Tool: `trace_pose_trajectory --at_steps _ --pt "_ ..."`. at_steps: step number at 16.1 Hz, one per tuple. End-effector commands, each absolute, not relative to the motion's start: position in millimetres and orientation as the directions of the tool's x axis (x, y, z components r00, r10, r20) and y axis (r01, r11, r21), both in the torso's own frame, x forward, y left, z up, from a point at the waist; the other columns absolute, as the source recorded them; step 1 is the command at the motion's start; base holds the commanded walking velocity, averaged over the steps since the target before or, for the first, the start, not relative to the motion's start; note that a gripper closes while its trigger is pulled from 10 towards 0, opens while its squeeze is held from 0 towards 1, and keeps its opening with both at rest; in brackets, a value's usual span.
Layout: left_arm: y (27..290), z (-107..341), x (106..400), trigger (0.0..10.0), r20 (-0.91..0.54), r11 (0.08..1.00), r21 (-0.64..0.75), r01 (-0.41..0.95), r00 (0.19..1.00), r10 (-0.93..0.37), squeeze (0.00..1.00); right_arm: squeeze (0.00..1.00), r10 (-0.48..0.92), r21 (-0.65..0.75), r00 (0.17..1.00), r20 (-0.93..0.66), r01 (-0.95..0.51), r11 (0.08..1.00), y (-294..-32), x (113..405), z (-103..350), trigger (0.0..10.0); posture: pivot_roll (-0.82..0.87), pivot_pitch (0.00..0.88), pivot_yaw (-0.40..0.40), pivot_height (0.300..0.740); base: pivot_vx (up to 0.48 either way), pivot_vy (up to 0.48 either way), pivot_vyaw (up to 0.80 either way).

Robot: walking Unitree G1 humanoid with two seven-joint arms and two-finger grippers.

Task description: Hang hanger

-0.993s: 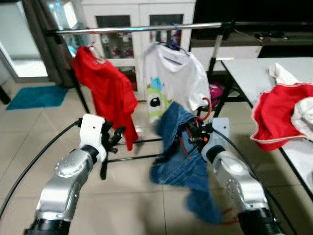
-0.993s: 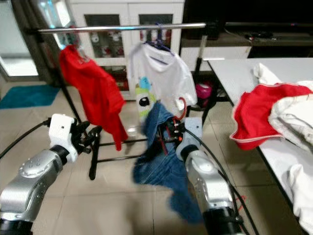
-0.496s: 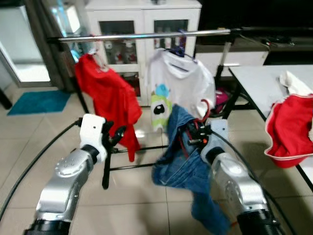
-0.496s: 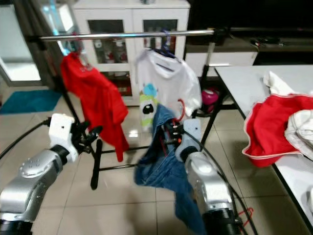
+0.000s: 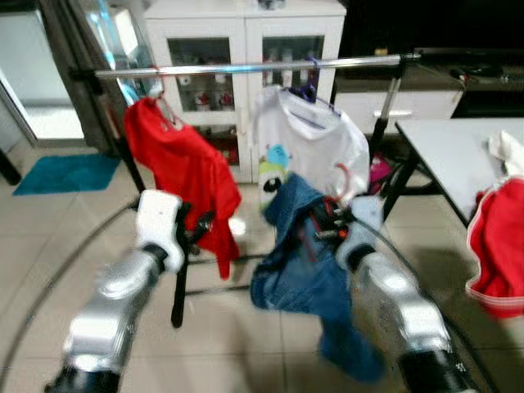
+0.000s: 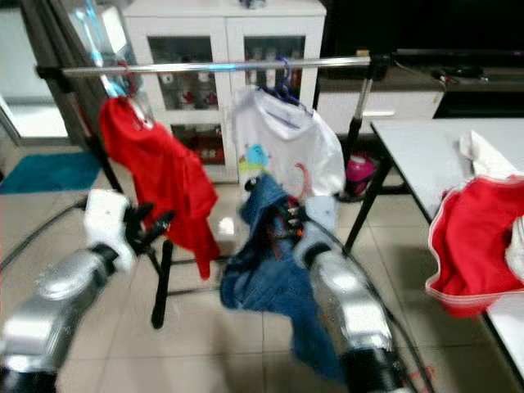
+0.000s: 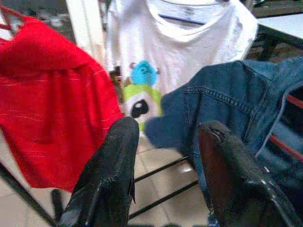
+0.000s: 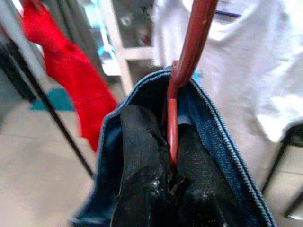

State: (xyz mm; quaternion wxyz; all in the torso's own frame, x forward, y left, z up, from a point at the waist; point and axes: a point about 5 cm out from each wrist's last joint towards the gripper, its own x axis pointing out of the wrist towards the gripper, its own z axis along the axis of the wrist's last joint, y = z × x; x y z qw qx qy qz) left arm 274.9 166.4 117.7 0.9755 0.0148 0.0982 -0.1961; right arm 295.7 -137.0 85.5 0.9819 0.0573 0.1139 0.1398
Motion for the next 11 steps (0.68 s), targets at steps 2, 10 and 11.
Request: trace_pose_trajectory --at_steps 2,10,11 --pt "175.2 122.6 275.5 10.0 -0.189 0.932 0.013 0.363 0.916 -0.354 0.00 0.00 0.313 0.138 0.937 -0.155 -0.293 0.946 -127.8 301.1 96.8 10.0 -0.09 0.000 0.025 0.740 0.354 0.000 0.00" --pt "174.2 123.0 275.5 10.0 -0.184 0.933 0.010 0.361 0.917 -0.353 0.00 0.00 0.326 0.092 0.934 -0.147 -0.315 0.945 -128.3 303.9 99.1 10.0 -0.09 0.000 0.019 0.740 0.351 0.000 0.16" --pt "173.9 123.1 275.5 10.0 -0.184 0.933 0.012 0.361 0.917 -0.353 0.00 0.00 0.322 0.094 0.936 -0.145 -0.311 0.946 -128.6 304.6 99.3 10.0 -0.09 0.000 0.018 0.740 0.349 0.000 0.80"
